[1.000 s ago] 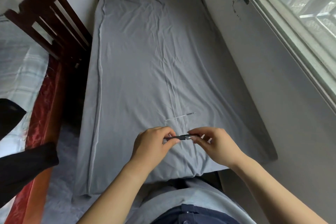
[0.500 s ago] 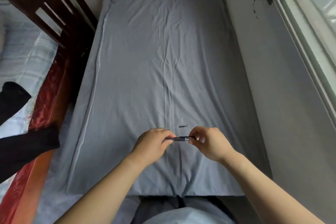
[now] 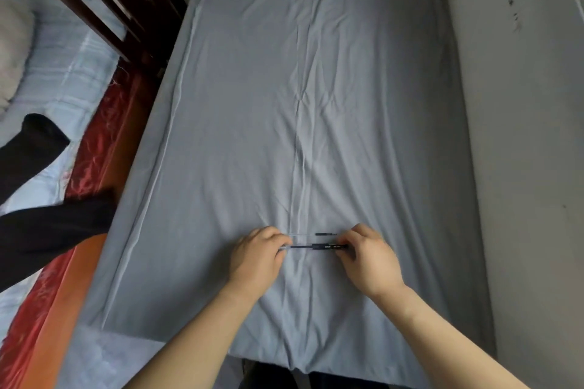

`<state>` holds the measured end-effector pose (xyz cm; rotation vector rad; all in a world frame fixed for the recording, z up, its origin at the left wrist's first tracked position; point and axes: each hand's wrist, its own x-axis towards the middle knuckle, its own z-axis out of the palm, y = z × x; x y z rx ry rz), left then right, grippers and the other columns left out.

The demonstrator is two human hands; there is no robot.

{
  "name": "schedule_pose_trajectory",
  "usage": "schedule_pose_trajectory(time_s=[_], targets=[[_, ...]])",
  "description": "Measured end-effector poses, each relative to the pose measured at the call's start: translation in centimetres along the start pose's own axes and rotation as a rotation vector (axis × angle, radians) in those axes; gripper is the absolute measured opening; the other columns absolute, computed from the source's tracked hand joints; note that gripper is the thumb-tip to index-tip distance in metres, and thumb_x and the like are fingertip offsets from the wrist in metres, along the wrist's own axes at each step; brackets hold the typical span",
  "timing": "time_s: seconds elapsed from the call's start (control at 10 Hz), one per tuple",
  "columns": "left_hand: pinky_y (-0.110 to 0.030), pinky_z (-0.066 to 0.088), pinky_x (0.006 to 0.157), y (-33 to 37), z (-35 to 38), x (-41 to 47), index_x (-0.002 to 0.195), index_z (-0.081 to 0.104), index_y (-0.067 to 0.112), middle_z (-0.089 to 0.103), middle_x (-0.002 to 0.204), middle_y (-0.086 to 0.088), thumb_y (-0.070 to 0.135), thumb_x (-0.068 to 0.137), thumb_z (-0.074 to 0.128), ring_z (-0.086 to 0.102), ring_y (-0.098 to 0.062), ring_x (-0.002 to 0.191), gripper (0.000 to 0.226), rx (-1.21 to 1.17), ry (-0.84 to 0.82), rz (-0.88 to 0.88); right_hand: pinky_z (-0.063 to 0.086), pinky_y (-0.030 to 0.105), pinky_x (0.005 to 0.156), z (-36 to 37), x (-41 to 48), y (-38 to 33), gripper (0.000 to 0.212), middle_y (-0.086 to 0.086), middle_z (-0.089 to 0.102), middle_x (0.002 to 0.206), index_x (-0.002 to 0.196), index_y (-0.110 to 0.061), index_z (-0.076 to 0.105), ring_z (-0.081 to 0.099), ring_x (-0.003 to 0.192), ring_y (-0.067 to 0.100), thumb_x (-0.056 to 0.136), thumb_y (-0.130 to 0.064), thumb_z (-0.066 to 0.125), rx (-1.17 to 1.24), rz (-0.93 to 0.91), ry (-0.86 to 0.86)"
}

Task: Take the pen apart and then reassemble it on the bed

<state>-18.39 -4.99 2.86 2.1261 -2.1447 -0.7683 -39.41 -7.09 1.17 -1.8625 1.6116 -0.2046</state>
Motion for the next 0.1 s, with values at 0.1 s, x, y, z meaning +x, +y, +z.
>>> schedule_pose_trajectory(time_s=[0.1], targets=[[-0.032,0.041,0.085,-0.37,-0.24,-0.69,0.114,0.059,0.033,0.059,0.117,0.011,0.030,0.084,0.056,0.054,-0.016,0.107,0.030,0.040,0.014,0.013,0.046,0.032,0.061,-0.20,-0.49,0.13,0.018,-0.001,0.059,0.098,0.095,-0.023,0.060,0.058,0.094,0.024,0.077,-0.024,0.065,0.012,0.019,0.051]])
